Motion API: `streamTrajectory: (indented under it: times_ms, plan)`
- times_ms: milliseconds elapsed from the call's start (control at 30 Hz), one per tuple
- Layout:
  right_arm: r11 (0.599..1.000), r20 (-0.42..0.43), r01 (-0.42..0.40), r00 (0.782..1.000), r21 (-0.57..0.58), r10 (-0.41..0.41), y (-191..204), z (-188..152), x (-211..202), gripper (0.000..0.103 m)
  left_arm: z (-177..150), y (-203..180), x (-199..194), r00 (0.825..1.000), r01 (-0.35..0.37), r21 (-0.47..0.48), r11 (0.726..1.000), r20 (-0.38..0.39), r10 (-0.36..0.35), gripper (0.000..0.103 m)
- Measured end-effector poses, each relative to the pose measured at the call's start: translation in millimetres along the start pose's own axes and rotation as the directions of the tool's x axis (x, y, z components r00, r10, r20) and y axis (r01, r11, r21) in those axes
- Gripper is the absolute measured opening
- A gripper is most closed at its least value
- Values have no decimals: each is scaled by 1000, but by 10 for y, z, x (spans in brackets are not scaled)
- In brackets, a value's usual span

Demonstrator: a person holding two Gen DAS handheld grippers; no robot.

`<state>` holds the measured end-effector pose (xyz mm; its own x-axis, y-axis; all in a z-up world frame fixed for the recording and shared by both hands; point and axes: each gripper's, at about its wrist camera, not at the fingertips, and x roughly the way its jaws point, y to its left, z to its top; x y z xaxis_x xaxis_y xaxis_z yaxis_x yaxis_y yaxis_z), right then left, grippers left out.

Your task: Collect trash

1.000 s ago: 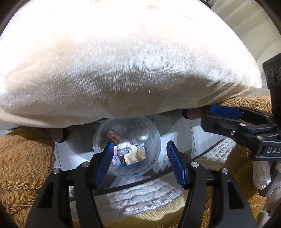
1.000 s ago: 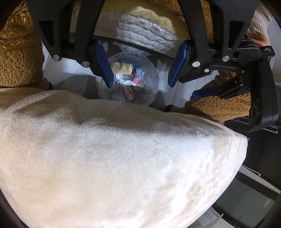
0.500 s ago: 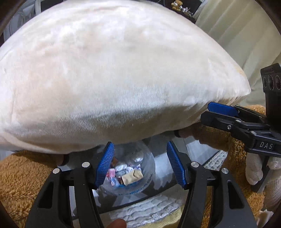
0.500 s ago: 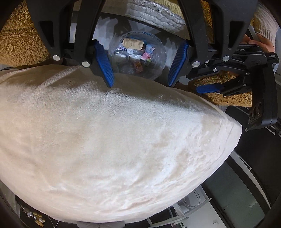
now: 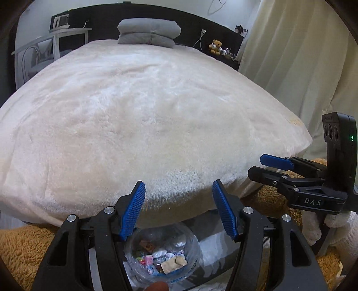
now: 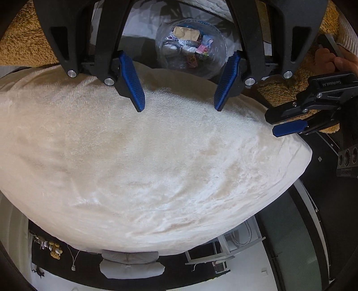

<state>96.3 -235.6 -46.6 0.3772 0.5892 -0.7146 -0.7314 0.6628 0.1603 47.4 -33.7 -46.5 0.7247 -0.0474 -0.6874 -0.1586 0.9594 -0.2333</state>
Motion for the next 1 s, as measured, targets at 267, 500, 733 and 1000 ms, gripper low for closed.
streamTrajectory:
  times_ms: [267, 500, 733, 1000]
  plan:
    - [993, 191, 89, 979, -75, -73, 46, 87, -319, 64, 148, -96, -315, 984, -42, 68, 997, 178, 29, 61]
    - [989, 307, 135, 945, -55, -112, -65, 101, -599, 69, 183, 17, -556, 958, -42, 29, 999, 286, 33, 73]
    - [985, 403, 168, 900, 28, -165, -270, 103, -849, 95, 157, 45, -693, 933, -50, 29, 998, 357, 37, 97]
    - [985, 441, 171, 883, 16, -161, -288, 91, -944, 98, 127, 40, -728, 919, -67, 34, 997, 392, 48, 97]
